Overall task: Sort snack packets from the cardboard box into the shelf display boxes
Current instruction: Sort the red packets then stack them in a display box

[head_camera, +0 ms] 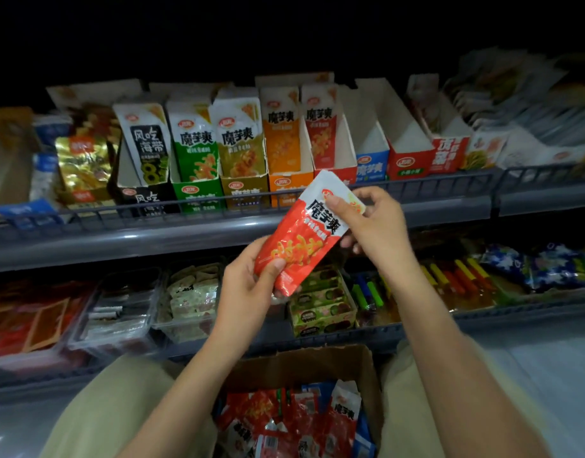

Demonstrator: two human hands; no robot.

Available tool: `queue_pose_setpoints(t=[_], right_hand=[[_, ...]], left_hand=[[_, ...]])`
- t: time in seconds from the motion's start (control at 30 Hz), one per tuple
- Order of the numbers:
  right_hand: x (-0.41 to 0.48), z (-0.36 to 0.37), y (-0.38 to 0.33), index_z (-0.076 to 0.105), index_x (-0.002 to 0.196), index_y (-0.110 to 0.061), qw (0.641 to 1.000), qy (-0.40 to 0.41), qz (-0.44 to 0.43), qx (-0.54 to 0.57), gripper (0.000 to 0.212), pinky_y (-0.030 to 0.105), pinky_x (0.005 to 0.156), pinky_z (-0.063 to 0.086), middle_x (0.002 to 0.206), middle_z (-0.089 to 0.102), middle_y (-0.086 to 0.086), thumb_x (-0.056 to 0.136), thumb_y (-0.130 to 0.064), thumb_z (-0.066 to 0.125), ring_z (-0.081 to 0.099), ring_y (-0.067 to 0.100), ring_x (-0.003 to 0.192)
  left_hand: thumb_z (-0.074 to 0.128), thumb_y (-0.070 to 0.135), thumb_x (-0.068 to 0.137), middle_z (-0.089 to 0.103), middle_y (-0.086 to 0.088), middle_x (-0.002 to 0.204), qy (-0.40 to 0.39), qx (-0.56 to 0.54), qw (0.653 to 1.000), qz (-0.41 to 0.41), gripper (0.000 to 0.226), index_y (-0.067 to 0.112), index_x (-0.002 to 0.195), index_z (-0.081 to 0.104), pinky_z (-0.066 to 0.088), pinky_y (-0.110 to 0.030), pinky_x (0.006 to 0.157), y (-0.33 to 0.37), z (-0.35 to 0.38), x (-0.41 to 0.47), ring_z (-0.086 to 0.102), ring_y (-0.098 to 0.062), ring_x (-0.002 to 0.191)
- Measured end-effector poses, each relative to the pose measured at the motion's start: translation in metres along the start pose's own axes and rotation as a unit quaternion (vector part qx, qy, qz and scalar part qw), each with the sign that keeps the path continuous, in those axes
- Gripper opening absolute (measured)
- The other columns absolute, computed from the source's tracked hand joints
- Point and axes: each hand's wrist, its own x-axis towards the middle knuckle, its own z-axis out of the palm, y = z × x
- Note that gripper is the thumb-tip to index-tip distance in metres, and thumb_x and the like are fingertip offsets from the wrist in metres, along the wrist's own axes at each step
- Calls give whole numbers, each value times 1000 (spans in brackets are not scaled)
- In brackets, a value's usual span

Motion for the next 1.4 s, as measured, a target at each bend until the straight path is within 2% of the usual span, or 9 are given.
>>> queue_pose_setpoints(t=[0.13, 0.33, 0.5, 0.63, 0.83, 0.97, 1.1, 1.23, 1.4], right_hand=[[2, 6, -10, 48, 109, -16, 997, -29, -12, 70, 30, 17, 30, 32, 90, 71, 0, 87, -27, 65, 63, 12, 46], [35, -2, -58, 36, 113, -18, 977, -101, -126, 139, 31, 15, 31, 31, 86, 64, 2, 92, -9, 58, 52, 8, 39], [73, -14, -72, 27, 123, -15, 968, -89, -204, 117, 39, 18, 59, 53, 97, 61, 6, 94, -3, 52, 67, 7, 61], [101, -19, -70, 29, 125, -16, 970, -59, -211, 101, 40, 19, 64, 54, 95, 61, 4, 95, -4, 52, 66, 6, 64], [147, -15, -60, 26, 133, -8, 972, 9, -212, 101, 46, 22, 64, 54, 88, 60, 4, 95, -1, 50, 63, 4, 58], [172, -12, -48, 25, 133, -13, 973, 10, -225, 42, 49, 25, 69, 56, 92, 61, 6, 94, -4, 53, 64, 6, 63], [187, 0, -34, 33, 118, -25, 973, -44, -223, -45, 41, 24, 64, 56, 91, 62, -5, 91, -6, 57, 64, 7, 63], [194, 14, -20, 42, 121, -27, 948, -9, -254, -192, 45, 41, 72, 56, 107, 64, -5, 84, -19, 67, 66, 17, 87], [197, 10, -18, 36, 131, -16, 924, -2, -250, -289, 58, 48, 82, 53, 115, 55, 2, 83, -13, 68, 60, 25, 104]], left_hand=[[53, 8, 95, 69, 17, 82, 38, 66, 995, 71, 27, 33, 106, 55, 50, -16, 59, 14, 14, 27, 64, 2, 71], [47, 24, 99, 57, 19, 97, 54, 190, 963, 184, 28, 17, 126, 46, 52, -19, 71, 32, 28, 76, 61, 4, 86], [39, 30, 101, 54, 10, 87, 54, 298, 928, 217, 20, 18, 103, 54, 47, -42, 78, 32, 34, 117, 56, -27, 95], [47, 18, 99, 53, 9, 83, 99, 339, 903, 243, 17, 8, 95, 61, 34, -47, 102, 34, 40, 145, 45, -5, 86], [48, 33, 97, 65, -4, 117, 46, 516, 827, 219, 41, 14, 133, 46, 15, -38, 114, 13, 46, 164, 55, -20, 117], [45, 32, 97, 62, -4, 123, 40, 564, 774, 283, 33, 16, 123, 57, 21, -41, 110, -16, 44, 165, 58, -23, 113], [44, 28, 96, 60, -6, 127, 54, 586, 718, 370, 27, 16, 103, 67, 34, -38, 90, -40, 41, 163, 61, -24, 91], [46, 24, 96, 61, -5, 127, 69, 577, 711, 396, 23, 15, 102, 66, 35, -36, 87, -47, 41, 162, 59, -23, 88], [46, 25, 95, 62, -3, 125, 87, 586, 707, 386, 22, 16, 101, 65, 35, -37, 85, -49, 44, 162, 59, -22, 86]])
